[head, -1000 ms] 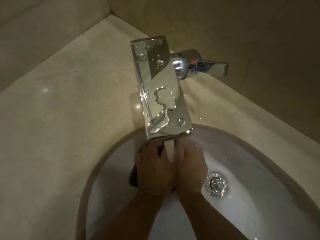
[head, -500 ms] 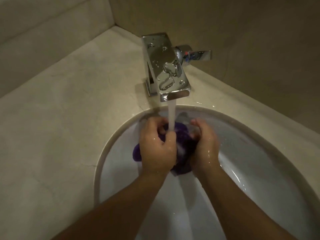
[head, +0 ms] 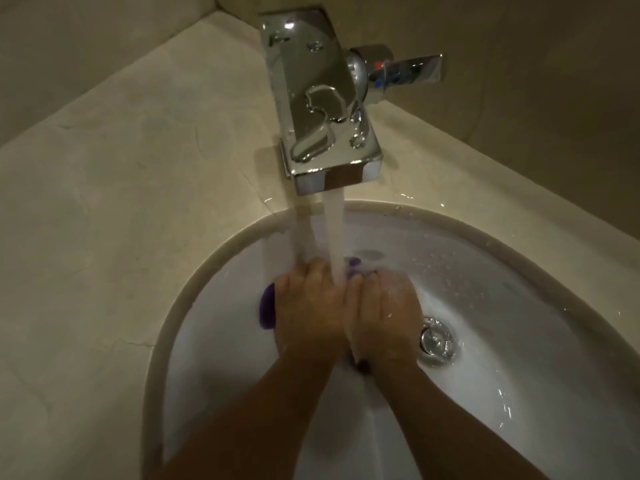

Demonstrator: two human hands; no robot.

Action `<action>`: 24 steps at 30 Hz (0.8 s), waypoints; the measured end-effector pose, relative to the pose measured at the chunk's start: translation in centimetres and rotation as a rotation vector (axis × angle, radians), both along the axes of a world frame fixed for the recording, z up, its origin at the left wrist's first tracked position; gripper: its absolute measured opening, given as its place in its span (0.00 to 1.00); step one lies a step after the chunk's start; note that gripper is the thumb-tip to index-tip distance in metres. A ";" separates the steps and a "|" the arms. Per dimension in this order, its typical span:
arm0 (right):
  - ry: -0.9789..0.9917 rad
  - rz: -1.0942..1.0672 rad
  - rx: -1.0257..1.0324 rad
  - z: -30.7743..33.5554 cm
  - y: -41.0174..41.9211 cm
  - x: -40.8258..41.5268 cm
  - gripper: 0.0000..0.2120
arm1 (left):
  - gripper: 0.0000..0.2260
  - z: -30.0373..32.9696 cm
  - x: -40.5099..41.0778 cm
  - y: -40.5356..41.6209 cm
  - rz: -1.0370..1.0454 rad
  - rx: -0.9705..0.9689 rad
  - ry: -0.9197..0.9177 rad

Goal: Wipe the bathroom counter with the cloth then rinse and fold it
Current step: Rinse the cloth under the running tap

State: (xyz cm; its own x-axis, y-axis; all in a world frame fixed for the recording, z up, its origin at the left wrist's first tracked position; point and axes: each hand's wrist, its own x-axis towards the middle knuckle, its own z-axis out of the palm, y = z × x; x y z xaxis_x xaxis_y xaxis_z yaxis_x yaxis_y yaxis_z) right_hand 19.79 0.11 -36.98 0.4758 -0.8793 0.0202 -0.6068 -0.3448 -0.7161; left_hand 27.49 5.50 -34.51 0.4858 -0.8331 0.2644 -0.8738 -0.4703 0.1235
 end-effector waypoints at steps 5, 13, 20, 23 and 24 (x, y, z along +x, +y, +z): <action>-0.124 -0.118 -0.027 0.5 -1.3 0.2 0.18 | 0.07 0.0 -0.2 -1.1 0.145 0.100 0.005; -0.064 -0.133 -0.076 0.6 -1.7 -0.3 0.19 | 0.11 -0.2 -0.3 -1.7 0.111 -0.091 0.281; -0.372 -0.137 0.296 6.2 -1.3 -0.7 0.11 | 0.20 2.9 -0.3 -0.8 0.174 -0.460 0.883; -0.550 -0.255 0.426 7.6 -0.6 -0.4 0.15 | 0.17 4.2 -0.6 -0.2 0.163 -0.583 0.802; -0.501 -0.280 0.332 7.1 -0.5 -0.4 0.17 | 0.15 3.9 -0.4 0.0 0.177 -0.526 0.714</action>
